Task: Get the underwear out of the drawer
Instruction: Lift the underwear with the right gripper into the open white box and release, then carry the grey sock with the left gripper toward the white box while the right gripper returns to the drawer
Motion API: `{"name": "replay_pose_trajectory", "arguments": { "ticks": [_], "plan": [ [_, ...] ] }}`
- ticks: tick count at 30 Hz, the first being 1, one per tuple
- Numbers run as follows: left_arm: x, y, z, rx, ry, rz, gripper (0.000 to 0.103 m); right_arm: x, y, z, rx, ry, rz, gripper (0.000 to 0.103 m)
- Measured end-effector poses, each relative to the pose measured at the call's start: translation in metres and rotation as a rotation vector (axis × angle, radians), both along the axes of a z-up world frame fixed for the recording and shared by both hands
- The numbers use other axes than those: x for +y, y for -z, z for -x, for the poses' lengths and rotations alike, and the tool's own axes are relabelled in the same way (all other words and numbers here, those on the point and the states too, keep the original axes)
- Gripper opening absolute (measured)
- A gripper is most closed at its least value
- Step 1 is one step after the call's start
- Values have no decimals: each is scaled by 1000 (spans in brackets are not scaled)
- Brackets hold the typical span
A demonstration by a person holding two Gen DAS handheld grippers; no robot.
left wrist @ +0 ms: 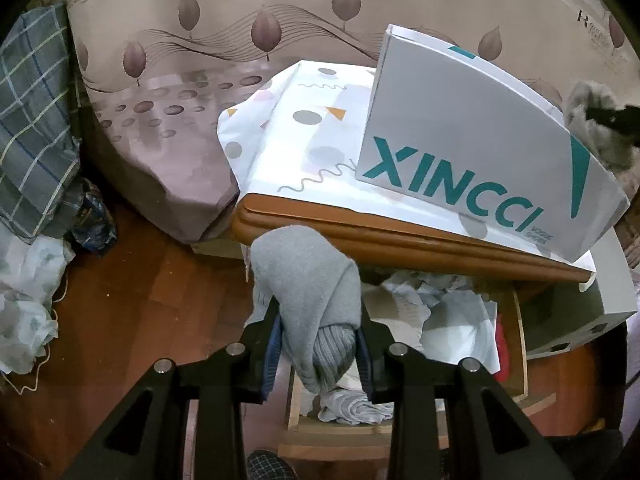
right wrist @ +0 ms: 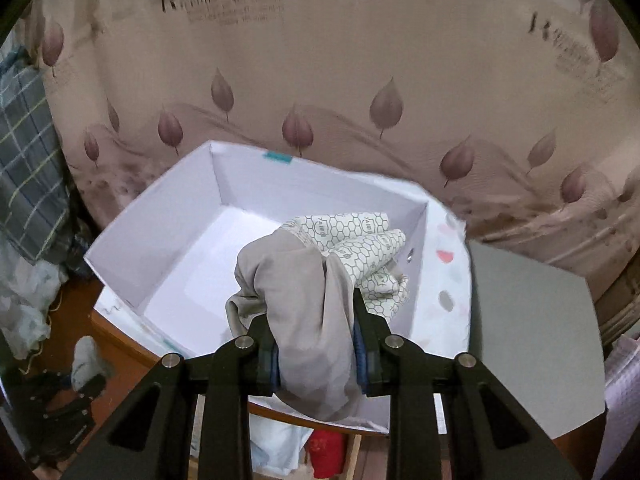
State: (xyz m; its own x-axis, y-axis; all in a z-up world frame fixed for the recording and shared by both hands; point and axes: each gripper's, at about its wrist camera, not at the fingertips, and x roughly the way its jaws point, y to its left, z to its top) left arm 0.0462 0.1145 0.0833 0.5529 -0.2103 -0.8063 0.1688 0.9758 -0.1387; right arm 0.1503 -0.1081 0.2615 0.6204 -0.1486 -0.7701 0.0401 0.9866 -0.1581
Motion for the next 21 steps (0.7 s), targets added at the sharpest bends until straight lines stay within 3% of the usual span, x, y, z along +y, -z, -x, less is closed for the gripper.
{"name": "replay_pose_trajectory", "arguments": {
  "ticks": [12,21],
  "plan": [
    [-4,3,0,-4,4,-30,32,-9,46,-21,103,26,32,27],
    [-5,6,-3,16,5,-26,32,-17,54,-22,106,55,10,33]
  ]
}}
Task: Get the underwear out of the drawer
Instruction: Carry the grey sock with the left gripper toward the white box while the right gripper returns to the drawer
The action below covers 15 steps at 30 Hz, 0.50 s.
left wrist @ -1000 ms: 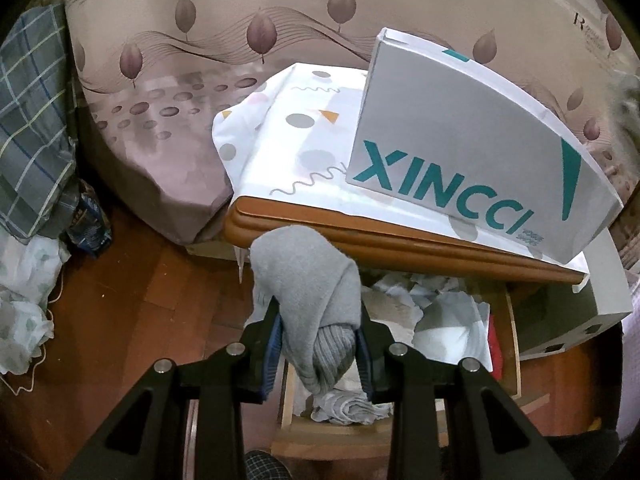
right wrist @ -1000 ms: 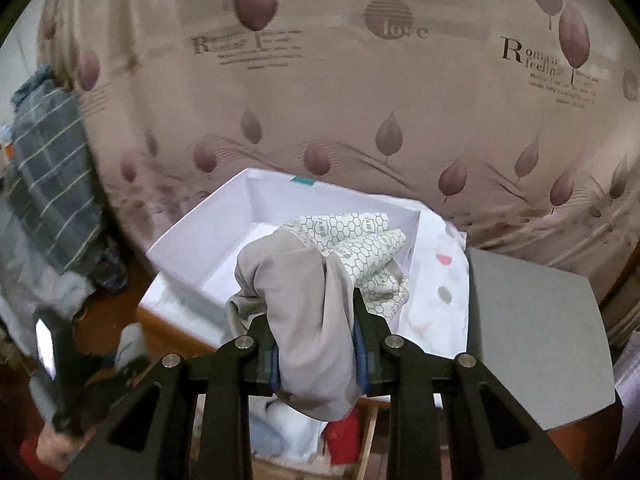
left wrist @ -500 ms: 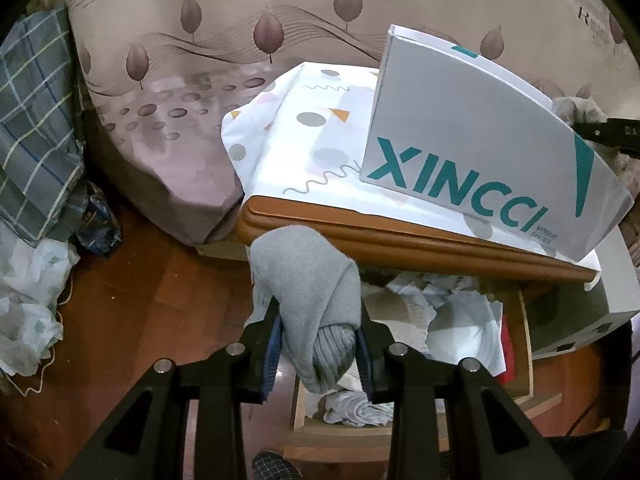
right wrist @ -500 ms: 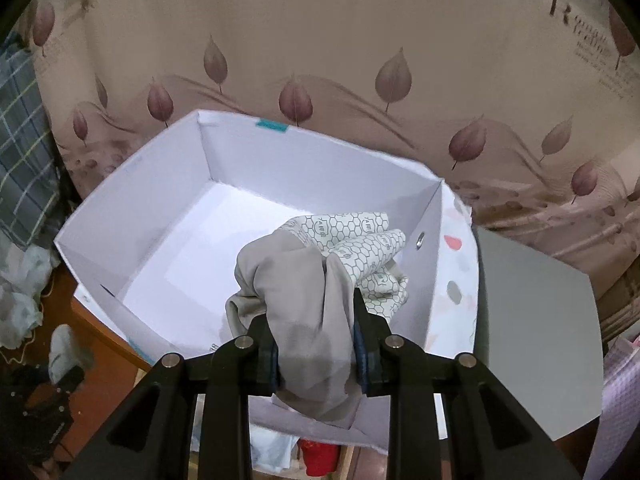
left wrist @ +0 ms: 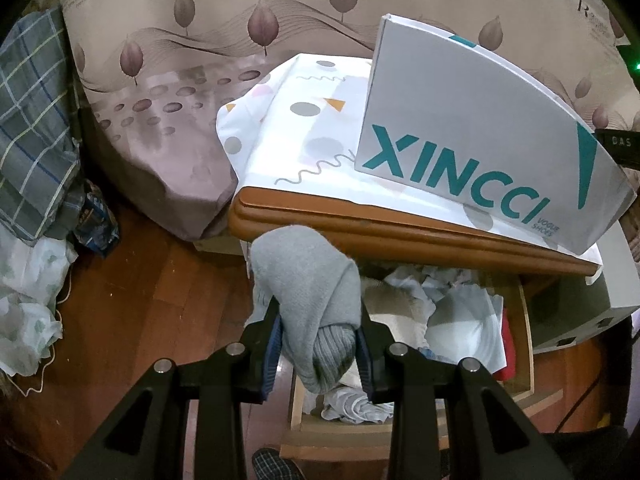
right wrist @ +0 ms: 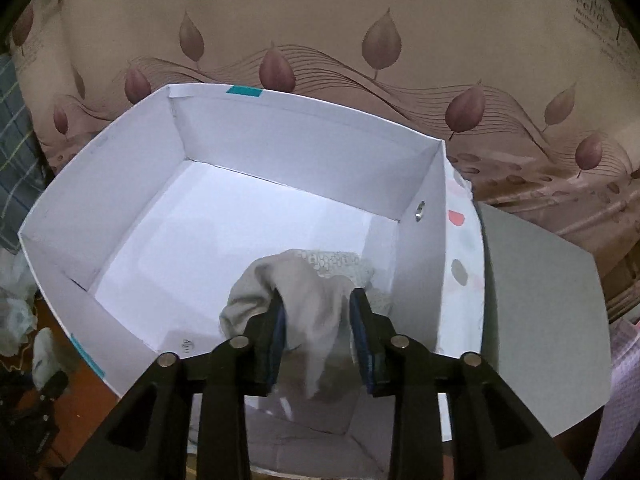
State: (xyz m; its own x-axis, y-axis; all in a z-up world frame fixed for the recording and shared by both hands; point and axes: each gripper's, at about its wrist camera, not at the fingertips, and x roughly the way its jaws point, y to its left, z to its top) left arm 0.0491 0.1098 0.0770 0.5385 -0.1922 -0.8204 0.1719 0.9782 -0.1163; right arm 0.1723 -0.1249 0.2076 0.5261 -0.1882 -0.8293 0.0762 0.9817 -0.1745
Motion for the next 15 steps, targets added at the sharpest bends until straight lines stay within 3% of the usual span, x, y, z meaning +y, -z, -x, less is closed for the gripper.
{"name": "replay_pose_trajectory", "arguments": {
  "ticks": [4,15],
  "plan": [
    [0,0,-1,1,-3,3,32,8,-4,2,-17,-23,31,43],
    [1,-1,-2,2,-15,16,32,24,-37,44,-91,-70,-14,48]
  ]
}}
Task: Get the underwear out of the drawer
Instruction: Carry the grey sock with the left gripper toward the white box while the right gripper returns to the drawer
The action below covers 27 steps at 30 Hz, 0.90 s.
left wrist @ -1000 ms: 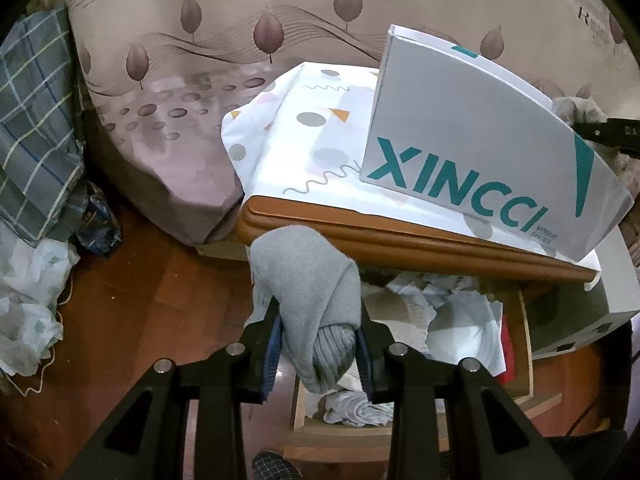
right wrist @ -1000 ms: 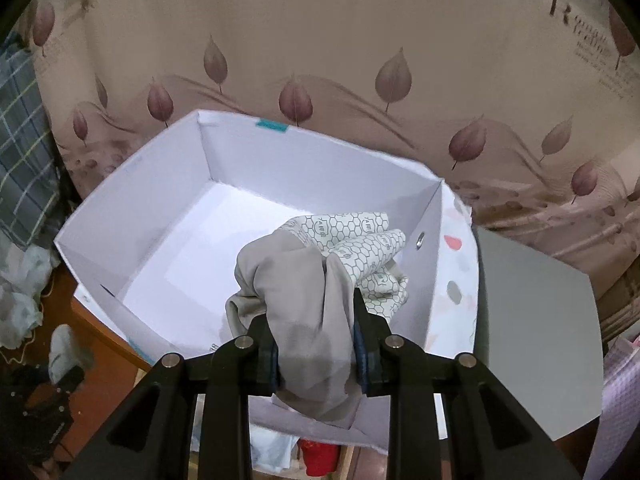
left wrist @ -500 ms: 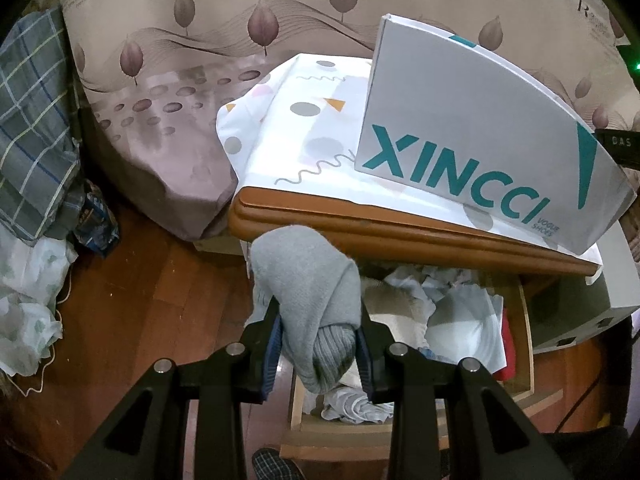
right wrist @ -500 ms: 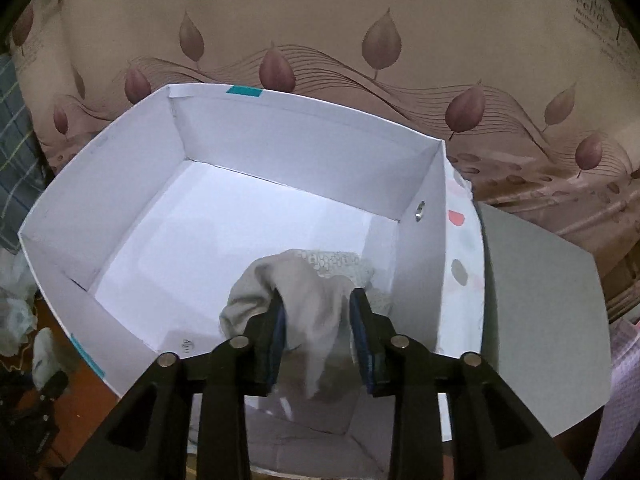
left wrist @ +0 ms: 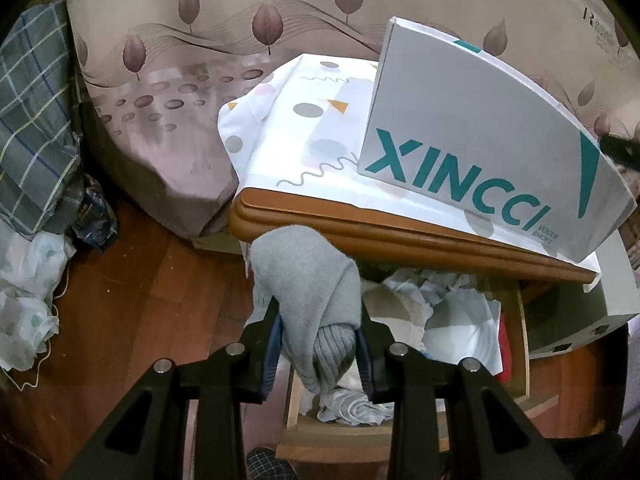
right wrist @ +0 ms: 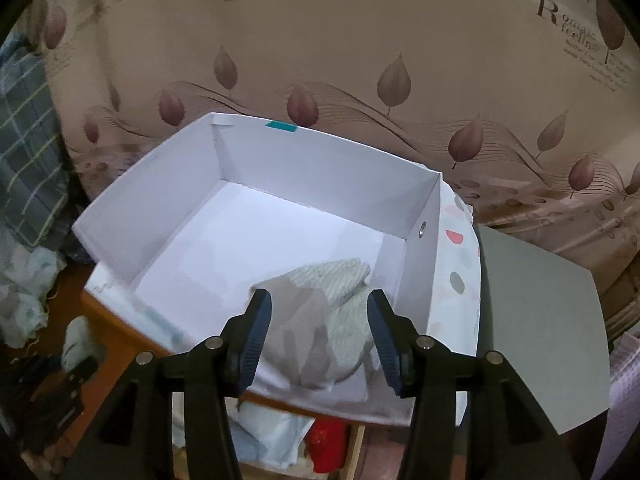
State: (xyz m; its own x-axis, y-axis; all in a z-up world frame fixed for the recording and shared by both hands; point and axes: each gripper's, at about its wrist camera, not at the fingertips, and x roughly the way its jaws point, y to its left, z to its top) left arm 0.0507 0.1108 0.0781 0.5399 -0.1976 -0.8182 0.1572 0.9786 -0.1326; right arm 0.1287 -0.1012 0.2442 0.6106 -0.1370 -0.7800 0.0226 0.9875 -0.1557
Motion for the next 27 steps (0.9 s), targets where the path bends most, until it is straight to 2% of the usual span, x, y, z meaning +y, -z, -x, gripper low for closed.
{"name": "replay_pose_trajectory", "arguments": {
  "ticks": [7,12,18,22,27],
  "plan": [
    [-2,-1,2,-12,-3,-4,32,4,3,56,-3,-45,-38,50],
    [-5,-2,3,-20,3,-7,32,10,17,93,6,-80,-35,56],
    [-9,-7,5,-40,26,-5,32,28,77,109,146,-168,-36,56],
    [-9,-7,5,-40,30,-8,32,43,132,104,276,-209,-51,56],
    [-6,-7,4,-33,23,2,32,49,175,95,369,-215,-73,56]
  ]
}}
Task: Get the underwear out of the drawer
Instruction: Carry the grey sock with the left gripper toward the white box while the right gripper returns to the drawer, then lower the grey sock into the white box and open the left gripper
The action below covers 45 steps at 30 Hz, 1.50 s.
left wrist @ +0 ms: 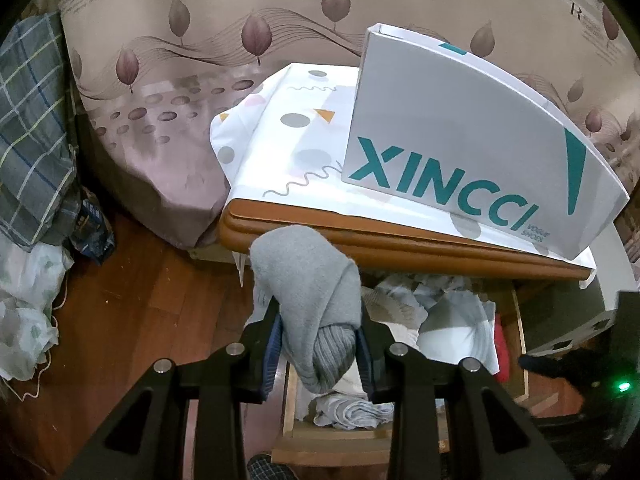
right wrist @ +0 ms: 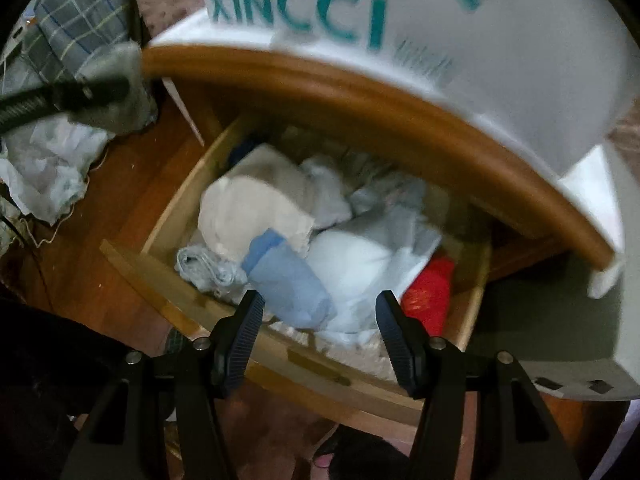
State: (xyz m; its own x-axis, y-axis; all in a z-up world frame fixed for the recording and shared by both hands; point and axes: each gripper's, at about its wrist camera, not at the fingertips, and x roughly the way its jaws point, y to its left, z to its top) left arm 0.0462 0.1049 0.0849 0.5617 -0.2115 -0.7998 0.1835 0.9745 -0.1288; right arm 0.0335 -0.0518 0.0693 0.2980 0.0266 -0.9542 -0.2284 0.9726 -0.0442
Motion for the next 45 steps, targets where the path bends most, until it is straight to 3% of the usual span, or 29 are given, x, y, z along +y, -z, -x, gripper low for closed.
{"name": "replay_pose_trajectory", "arguments": {
  "ticks": [6,10,15,18,21,24,27,34,45],
  "plan": [
    [1,-16,2,-39,0,15,32,-1,20,2,27,4,-7,56],
    [7,-51,8,-104,-1,45,32,-14,27,14,30,32,-41,56],
    [2,-102,4,-176,53,-10,32,-36,43,31,51,88,-84,56],
    [-3,-135,-3,-198,93,17,32,-48,39,30,37,146,-118,56],
    [-16,-162,-14,-219,138,17,32,-60,31,31,-13,215,-103,60],
    [-41,-178,-23,-245,172,-44,32,-73,30,29,-38,299,-62,60],
    [-68,-180,-42,-205,225,-58,32,-80,29,27,-54,342,-32,60],
    [-107,-168,-81,-121,250,-91,32,-84,28,27,-84,382,14,60],
    [-124,-132,-121,-3,258,-132,32,-87,24,25,-92,392,24,61]
  ]
}}
